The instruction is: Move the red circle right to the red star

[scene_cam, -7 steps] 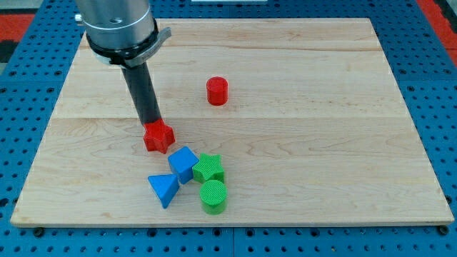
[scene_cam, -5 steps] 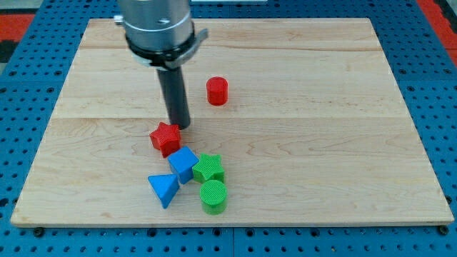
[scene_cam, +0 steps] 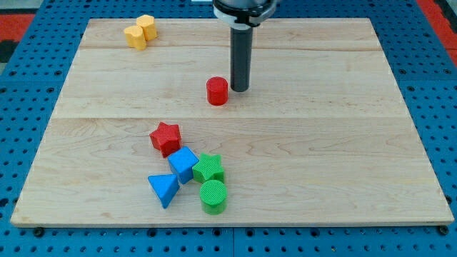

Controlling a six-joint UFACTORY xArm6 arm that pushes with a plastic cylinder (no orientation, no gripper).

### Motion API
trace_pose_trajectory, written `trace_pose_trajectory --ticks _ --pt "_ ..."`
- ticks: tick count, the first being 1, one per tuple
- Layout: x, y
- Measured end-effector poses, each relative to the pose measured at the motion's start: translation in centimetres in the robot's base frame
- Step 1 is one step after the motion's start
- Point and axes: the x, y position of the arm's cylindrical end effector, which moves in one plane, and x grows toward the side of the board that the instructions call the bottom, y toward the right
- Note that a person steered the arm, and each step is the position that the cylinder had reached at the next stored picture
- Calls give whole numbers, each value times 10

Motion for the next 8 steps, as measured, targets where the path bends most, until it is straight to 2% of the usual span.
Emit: trace_pose_trajectory --ticks 1,2,3,4,6,7,8 --pt "49 -24" --pt "46 -39" --pt "2 -26" --pt "-20 -63" --pt "-96 -82" --pt "-77 -137" --pt "-39 -91"
